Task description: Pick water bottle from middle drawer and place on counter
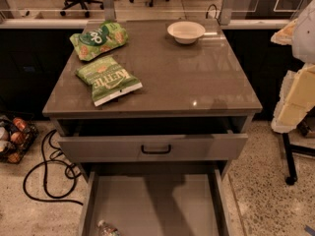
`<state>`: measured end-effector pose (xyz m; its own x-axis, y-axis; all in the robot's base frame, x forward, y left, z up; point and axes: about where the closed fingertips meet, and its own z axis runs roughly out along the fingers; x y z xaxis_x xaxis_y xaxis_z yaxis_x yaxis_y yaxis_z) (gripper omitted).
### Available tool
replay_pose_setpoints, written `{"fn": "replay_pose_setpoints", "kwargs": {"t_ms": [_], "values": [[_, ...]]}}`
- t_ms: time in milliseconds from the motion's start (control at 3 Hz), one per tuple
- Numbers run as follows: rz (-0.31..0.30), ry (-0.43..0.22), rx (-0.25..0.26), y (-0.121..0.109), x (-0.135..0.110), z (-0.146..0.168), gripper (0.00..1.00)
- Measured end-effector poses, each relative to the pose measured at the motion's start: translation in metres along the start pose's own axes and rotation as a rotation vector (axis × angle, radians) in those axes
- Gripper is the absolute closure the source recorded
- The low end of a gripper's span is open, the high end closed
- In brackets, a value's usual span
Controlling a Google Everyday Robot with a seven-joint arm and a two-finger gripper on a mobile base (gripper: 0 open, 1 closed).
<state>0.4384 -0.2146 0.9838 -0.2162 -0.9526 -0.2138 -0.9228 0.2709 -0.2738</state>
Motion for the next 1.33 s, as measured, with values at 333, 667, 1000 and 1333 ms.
{"fn": "replay_pose_setpoints", "kwargs": {"t_ms": [333, 667, 1000, 1333], "values": [[0.0, 0.0, 0.0, 0.0, 0.0, 0.0, 0.0], [0.013, 0.021, -0.008, 0.003, -0.007, 0.009, 0.0], [0.077, 0.039, -0.032, 0.01, -0.019, 0.034, 0.0], [0.207, 0.023, -0.053, 0.025, -0.028, 0.068, 0.0]]}}
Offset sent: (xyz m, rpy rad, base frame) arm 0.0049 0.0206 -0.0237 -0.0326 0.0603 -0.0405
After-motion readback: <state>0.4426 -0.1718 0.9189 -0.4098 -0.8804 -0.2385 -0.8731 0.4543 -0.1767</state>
